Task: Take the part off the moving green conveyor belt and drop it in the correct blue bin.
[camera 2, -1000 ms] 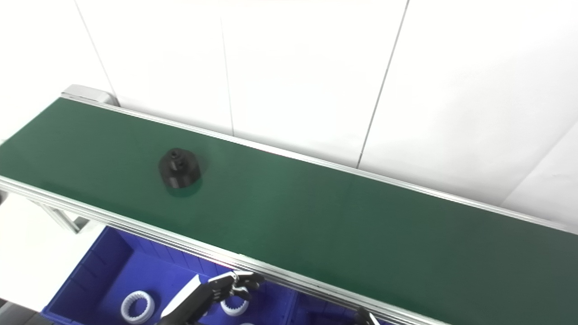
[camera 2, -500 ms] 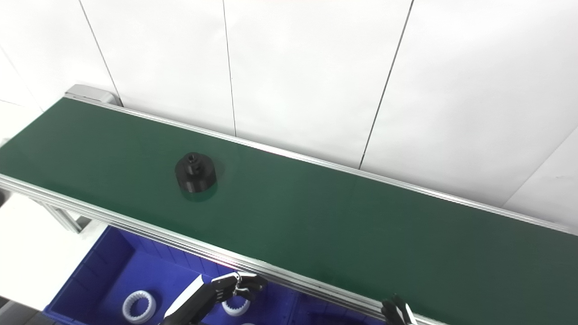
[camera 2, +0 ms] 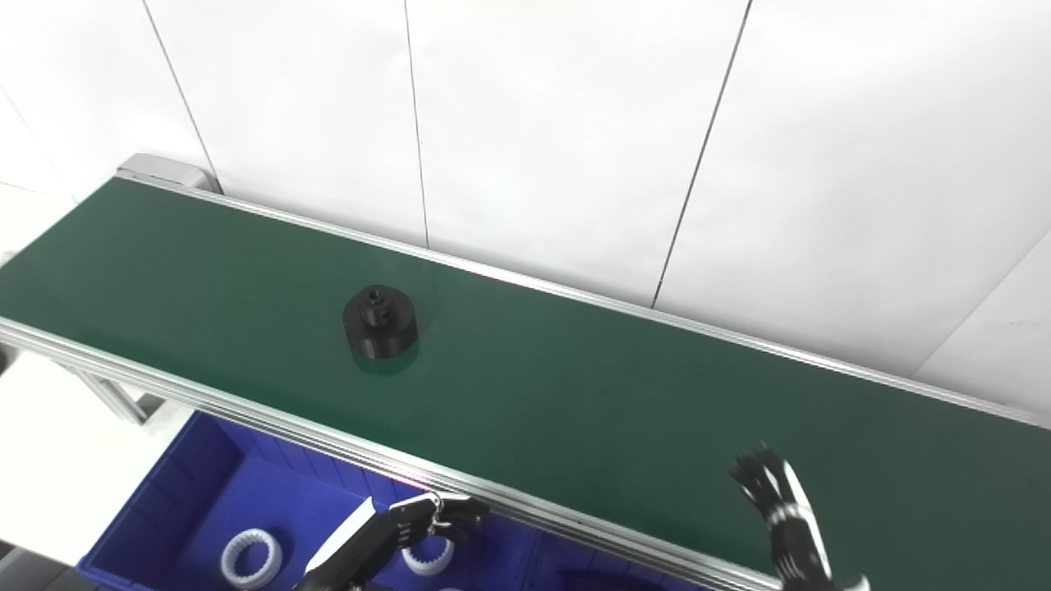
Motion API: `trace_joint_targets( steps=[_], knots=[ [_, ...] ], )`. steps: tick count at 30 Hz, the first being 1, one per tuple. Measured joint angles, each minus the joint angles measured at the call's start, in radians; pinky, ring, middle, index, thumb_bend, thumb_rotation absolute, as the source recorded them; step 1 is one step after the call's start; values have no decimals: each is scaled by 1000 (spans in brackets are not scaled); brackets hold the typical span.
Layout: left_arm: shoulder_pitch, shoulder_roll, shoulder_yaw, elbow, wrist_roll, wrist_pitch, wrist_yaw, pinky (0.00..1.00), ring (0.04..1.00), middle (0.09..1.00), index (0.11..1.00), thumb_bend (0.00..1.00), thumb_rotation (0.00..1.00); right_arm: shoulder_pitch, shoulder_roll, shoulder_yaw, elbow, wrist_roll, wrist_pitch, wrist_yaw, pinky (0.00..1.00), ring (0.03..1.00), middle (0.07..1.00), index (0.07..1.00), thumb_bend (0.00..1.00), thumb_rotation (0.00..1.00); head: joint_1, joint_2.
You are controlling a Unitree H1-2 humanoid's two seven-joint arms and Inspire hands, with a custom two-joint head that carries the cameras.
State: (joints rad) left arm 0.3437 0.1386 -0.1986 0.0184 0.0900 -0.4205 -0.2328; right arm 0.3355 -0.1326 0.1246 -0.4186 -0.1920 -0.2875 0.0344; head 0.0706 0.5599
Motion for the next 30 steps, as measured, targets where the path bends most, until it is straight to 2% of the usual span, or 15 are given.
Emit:
trace_joint_targets(
  steps=[2, 5, 8, 13, 17, 21, 25, 30],
  knots=[
    [0, 13, 0, -1, -8, 0, -3, 746, 819, 833, 773, 910, 259, -35, -3, 0, -26, -54, 68, 27, 792, 877, 907, 932, 819, 475, -44, 17],
    [-2, 34, 3, -3, -6, 0, -4, 727, 821, 837, 782, 907, 287, -99, -15, 1, -34, -95, 150, 68, 777, 858, 895, 907, 845, 440, -84, 35],
    [-3, 44, 2, -7, -6, -1, -4, 721, 820, 840, 784, 902, 287, -166, -18, 2, -33, -126, 216, 97, 758, 842, 885, 898, 853, 411, -97, 40],
    [-5, 57, -3, -21, 3, -1, -4, 805, 844, 844, 787, 884, 303, -264, -24, 17, -28, -165, 305, 147, 751, 823, 873, 893, 861, 374, -110, 44],
    [-12, 62, -4, -34, 2, -1, -5, 809, 850, 850, 792, 874, 335, -348, -31, 25, 7, -187, 366, 178, 732, 805, 862, 885, 879, 369, -127, 54],
    [-12, 63, -6, -36, 3, 0, -10, 824, 854, 852, 794, 864, 337, -393, -30, 37, 29, -192, 384, 189, 741, 817, 870, 893, 895, 376, -149, 55],
    [-17, 64, -7, -34, 1, -2, -10, 806, 850, 856, 799, 849, 321, -450, -39, 70, 88, -251, 445, 217, 724, 820, 878, 893, 898, 371, -150, 55],
    [-23, 64, -9, -23, -21, -3, -14, 793, 853, 869, 810, 827, 320, -545, -43, 113, 178, -317, 481, 234, 731, 829, 879, 898, 914, 363, -152, 54]
  ],
)
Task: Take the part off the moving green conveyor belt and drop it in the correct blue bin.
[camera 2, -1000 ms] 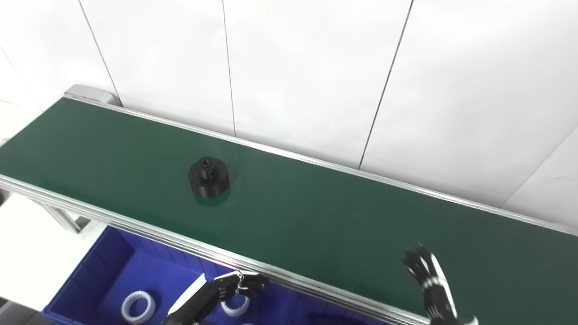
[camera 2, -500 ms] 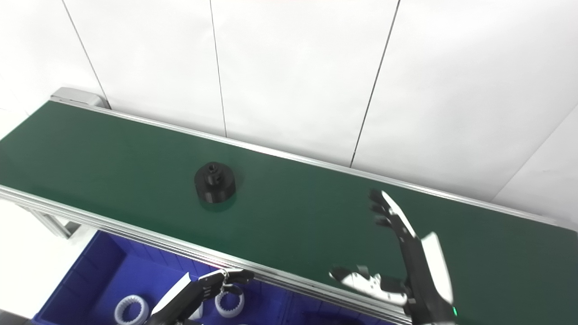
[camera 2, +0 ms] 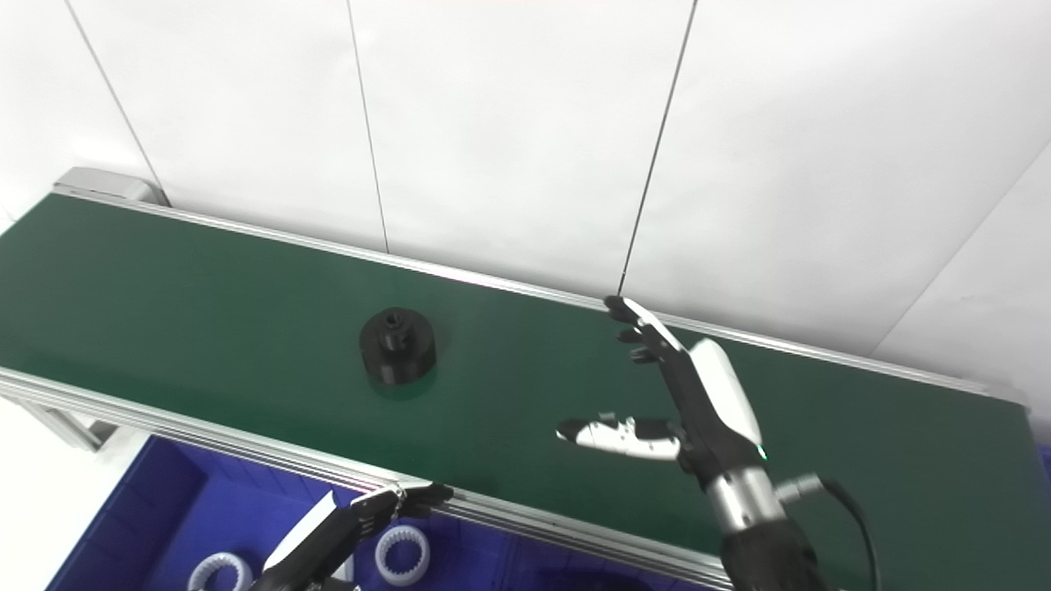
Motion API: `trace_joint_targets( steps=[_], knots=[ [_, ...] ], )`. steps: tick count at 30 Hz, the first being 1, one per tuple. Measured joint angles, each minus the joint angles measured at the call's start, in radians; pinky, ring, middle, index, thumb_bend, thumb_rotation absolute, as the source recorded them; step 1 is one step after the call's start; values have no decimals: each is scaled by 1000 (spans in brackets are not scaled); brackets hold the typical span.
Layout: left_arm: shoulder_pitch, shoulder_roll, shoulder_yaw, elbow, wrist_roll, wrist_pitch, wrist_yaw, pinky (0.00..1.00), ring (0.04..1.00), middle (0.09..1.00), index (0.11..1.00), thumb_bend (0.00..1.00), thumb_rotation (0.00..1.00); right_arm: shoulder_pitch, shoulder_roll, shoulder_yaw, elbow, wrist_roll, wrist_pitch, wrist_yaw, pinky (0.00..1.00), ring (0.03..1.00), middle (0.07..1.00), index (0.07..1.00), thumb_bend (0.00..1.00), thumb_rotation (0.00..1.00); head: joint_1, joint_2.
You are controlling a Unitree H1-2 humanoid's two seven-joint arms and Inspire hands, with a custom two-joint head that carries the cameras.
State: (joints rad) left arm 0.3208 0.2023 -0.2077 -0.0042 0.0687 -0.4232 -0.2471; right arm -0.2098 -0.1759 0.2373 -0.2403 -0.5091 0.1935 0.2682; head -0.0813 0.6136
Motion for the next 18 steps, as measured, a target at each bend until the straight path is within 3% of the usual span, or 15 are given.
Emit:
trace_joint_targets(
  steps=[10, 18],
  knots=[
    [1, 7, -6, 0, -11, -1, -17, 836, 863, 867, 812, 812, 336, -135, 20, 53, 194, -28, 3, 12, 713, 806, 866, 900, 939, 316, 14, 8],
    [16, 7, -5, -3, -21, -2, -11, 858, 870, 863, 809, 803, 282, -221, 60, 98, 310, -63, 4, 9, 729, 837, 885, 910, 964, 330, 21, 8]
  ],
)
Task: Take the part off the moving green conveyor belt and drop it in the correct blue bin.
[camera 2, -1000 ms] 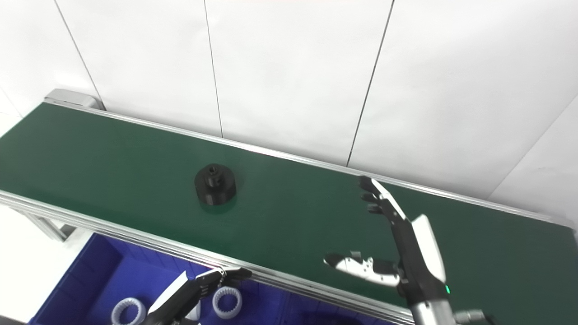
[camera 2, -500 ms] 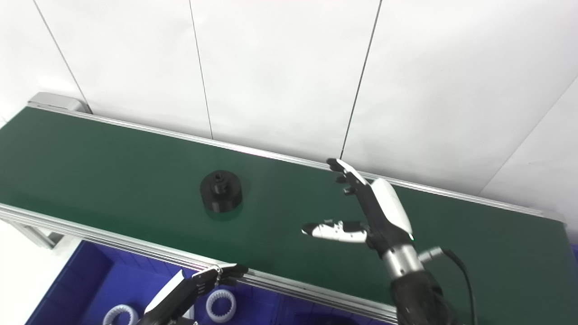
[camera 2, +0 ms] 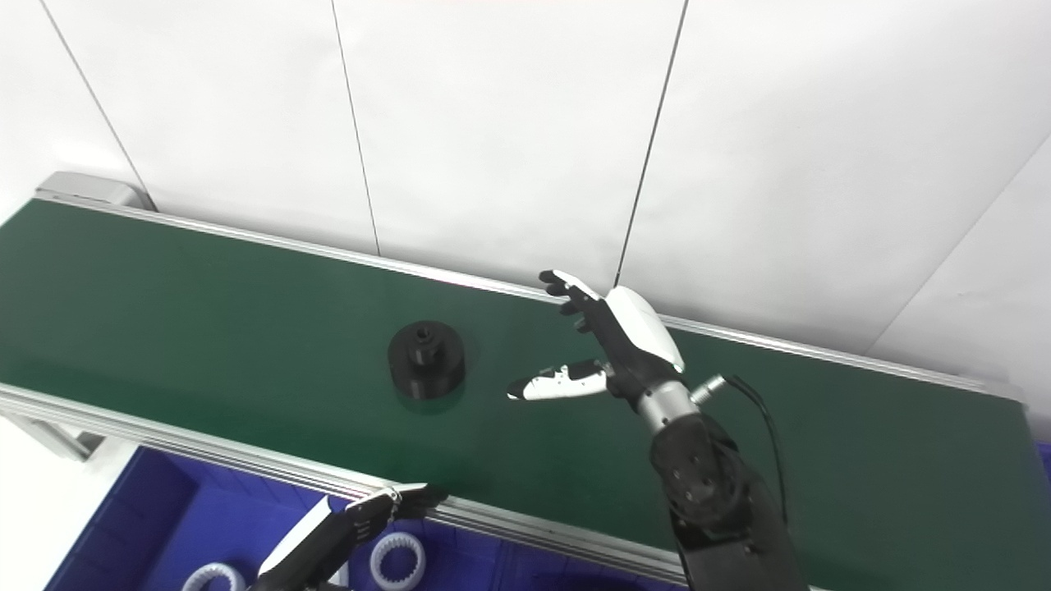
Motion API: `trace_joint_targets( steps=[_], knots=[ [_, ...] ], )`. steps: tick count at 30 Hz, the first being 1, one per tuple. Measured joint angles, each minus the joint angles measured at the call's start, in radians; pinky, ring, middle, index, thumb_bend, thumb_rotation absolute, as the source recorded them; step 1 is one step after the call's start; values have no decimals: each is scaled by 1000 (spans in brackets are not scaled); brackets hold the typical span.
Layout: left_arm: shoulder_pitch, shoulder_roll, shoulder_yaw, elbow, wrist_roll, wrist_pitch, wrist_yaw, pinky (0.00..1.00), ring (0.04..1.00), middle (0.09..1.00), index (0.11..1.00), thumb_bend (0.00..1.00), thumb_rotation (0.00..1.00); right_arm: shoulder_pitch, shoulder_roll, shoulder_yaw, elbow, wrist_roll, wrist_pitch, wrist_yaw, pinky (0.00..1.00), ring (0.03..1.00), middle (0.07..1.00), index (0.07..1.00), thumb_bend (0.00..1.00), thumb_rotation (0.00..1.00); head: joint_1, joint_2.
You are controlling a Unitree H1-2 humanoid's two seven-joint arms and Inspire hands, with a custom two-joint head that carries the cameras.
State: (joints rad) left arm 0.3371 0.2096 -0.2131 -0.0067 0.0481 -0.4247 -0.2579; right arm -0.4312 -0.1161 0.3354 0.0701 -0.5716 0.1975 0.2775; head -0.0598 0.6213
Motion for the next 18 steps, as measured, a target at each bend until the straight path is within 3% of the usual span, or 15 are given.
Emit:
trace_joint_targets(
  steps=[3, 11, 18],
  knots=[
    [5, 0, 0, 0, -1, 0, 1, 858, 862, 852, 805, 801, 281, -29, 17, 16, 21, -3, 1, 1, 757, 871, 898, 906, 967, 329, -2, -2],
    [15, -4, 0, -5, -12, -1, 4, 801, 800, 800, 791, 808, 292, -83, 54, 62, 111, -26, 23, 10, 714, 838, 904, 917, 979, 338, -5, -2],
    [18, -11, -2, -10, -23, -1, 5, 768, 794, 804, 791, 777, 283, -116, 61, 113, 220, -55, 23, 5, 772, 865, 906, 922, 1000, 317, 0, 3]
  ],
)
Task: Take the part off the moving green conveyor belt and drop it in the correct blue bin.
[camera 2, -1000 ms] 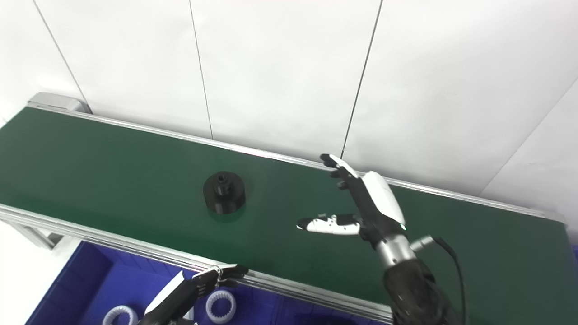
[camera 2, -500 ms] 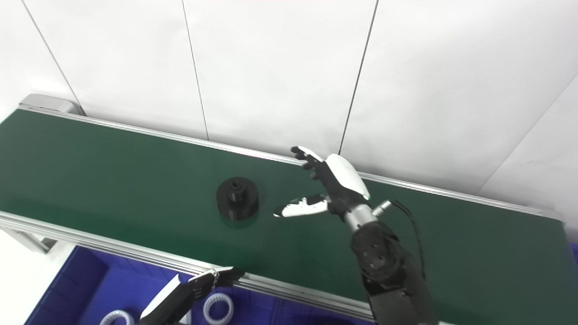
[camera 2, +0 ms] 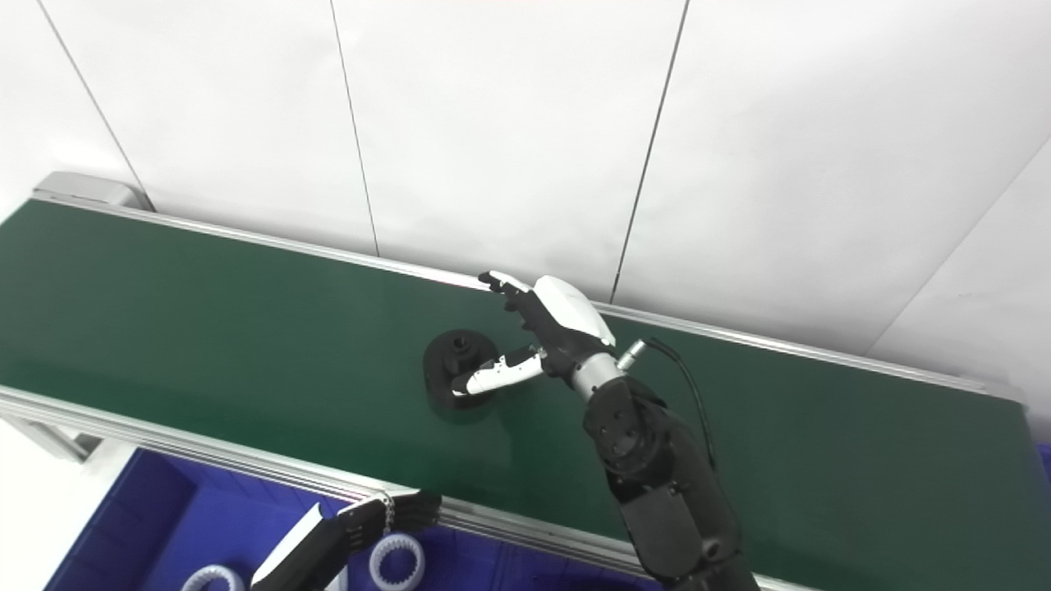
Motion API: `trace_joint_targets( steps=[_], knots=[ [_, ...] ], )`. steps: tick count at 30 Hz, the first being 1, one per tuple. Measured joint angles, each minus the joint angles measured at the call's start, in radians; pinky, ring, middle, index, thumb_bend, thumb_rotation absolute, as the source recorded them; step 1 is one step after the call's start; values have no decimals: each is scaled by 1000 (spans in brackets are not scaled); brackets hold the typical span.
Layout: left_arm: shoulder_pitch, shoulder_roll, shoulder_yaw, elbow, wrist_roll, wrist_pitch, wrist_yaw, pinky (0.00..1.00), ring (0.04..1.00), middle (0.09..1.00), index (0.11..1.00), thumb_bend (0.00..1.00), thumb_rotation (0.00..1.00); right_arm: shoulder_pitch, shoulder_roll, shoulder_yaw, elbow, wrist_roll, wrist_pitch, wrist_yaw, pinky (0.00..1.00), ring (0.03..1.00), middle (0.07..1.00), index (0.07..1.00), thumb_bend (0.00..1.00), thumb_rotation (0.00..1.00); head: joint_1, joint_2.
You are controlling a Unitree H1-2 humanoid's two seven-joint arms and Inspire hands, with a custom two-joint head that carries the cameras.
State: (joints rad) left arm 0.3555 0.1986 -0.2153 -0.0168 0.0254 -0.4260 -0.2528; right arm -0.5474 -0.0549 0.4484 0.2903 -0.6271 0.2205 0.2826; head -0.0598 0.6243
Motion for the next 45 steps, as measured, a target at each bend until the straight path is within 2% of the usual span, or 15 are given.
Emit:
trace_joint_targets(
  steps=[5, 7, 12, 16, 18, 20, 21, 22, 24, 25, 26, 27, 30, 37, 45],
  knots=[
    [3, -2, -1, -2, 0, 0, 0, 765, 802, 817, 797, 763, 293, -6, 1, 28, 49, -22, -1, -19, 819, 890, 917, 932, 1000, 301, 2, 5],
    [3, -3, -3, -3, 0, 0, 0, 769, 803, 819, 797, 763, 314, -6, -1, 40, 69, -29, -1, -22, 901, 939, 938, 948, 1000, 272, 3, 6],
    [5, -3, -5, -10, 1, 0, 2, 763, 804, 822, 796, 759, 299, -6, -23, 76, 106, -51, -1, -16, 926, 954, 939, 954, 1000, 209, 3, 9],
    [11, -3, -6, -13, 0, 0, 2, 767, 811, 827, 797, 754, 301, -10, -45, 94, 117, -74, -2, -27, 800, 891, 925, 941, 919, 131, 5, 12],
    [14, -3, -8, -18, 0, 0, 2, 770, 811, 825, 796, 755, 303, -14, -55, 108, 117, -97, -3, -39, 778, 880, 917, 934, 883, 104, 5, 12],
    [15, -4, -8, -23, 0, 0, 2, 773, 812, 823, 796, 757, 311, -21, -62, 116, 115, -109, -3, -40, 664, 843, 893, 908, 778, 29, 5, 18],
    [15, -4, -8, -24, 0, 0, 2, 775, 813, 824, 797, 757, 318, -21, -66, 118, 111, -116, -3, -42, 555, 815, 880, 893, 614, 15, 3, 20],
    [15, -4, -8, -24, 0, 0, 2, 782, 815, 824, 798, 758, 327, -20, -67, 119, 106, -119, -3, -46, 487, 777, 859, 878, 511, 6, 3, 20],
    [15, -4, -9, -24, 1, 0, 2, 786, 817, 826, 799, 751, 324, -16, -68, 117, 101, -119, -3, -58, 444, 647, 749, 784, 448, 0, 3, 20],
    [15, -4, -9, -24, 1, 0, 2, 786, 818, 826, 799, 750, 324, -13, -69, 117, 101, -119, -4, -68, 443, 640, 741, 777, 446, 0, 3, 20],
    [14, -4, -10, -24, 1, 0, 2, 788, 818, 827, 800, 750, 326, -10, -70, 117, 101, -120, -6, -75, 402, 575, 702, 748, 458, 0, 3, 23],
    [14, -3, -10, -25, 1, 0, 2, 793, 819, 826, 799, 751, 331, -7, -71, 118, 101, -123, -7, -90, 358, 499, 617, 698, 479, 0, 3, 23],
    [15, -3, -10, -26, 3, 0, 3, 793, 818, 825, 799, 752, 337, -2, -78, 125, 104, -141, -23, -139, 304, 429, 524, 588, 488, 0, 2, 20],
    [12, -3, -11, -26, 9, 0, 7, 815, 825, 827, 802, 755, 354, 30, -82, 120, 115, -154, -74, -265, 289, 420, 527, 548, 489, 0, 0, 17],
    [8, -3, -16, -26, 22, -1, 11, 816, 823, 827, 804, 752, 354, 69, -76, 105, 95, -150, -91, -314, 276, 397, 498, 564, 487, 0, -5, 15]
  ],
)
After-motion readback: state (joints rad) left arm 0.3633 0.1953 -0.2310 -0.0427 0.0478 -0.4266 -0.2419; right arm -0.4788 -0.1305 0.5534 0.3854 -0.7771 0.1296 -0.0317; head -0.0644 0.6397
